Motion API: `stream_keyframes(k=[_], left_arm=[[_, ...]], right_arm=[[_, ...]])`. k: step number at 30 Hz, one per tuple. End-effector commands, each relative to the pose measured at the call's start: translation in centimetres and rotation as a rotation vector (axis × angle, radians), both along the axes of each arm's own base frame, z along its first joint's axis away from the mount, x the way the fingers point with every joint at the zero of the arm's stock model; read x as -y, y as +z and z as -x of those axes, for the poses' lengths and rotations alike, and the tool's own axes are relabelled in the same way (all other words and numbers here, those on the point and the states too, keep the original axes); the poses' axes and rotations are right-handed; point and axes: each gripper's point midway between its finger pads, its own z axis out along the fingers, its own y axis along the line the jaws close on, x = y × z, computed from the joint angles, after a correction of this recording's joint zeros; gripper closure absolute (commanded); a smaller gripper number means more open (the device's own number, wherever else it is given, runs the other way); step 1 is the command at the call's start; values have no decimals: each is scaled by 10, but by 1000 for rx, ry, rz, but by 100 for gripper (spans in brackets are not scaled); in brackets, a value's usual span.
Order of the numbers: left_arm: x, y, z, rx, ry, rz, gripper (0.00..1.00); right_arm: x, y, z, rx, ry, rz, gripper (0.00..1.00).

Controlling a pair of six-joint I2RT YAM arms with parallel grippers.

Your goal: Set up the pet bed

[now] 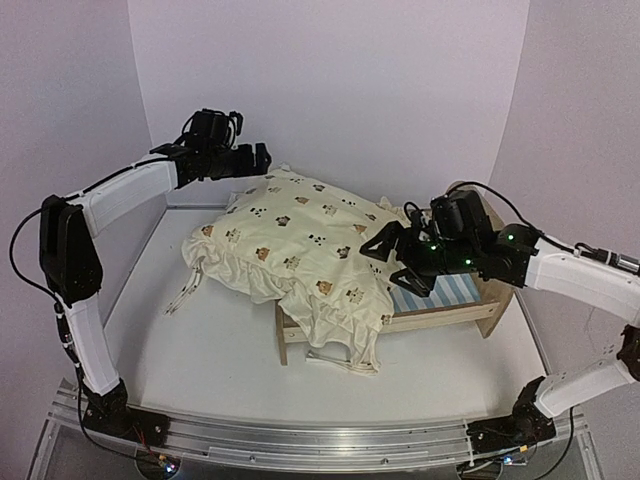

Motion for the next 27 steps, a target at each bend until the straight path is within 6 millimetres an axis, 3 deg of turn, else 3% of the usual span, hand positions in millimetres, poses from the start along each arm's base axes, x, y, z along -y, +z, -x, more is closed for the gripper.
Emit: stream_keyframes(k=[1,8,14,18,22,27], left_arm=[[-17,-4,-18,-24,-82,-29,0],[-38,-43,-35,-144,-164,10,1],[-32,-68,-29,-229,-237,57,2],[-24,-79,-20,-265,-289,85,7],[-13,-83,-6,-297,-361,139,16],[-8,-81,10,-313,-410,184,41]], right_arm=[[-24,36,-17,69,3,-89,2],[-55,40,-20,40,91,-163,2],[-67,36,-21,20,123,-200,2],[-47,12,-33,94,54,-56,2],[-12,6,-36,185,3,119,2],[42,-21,-35,174,-81,423,2]])
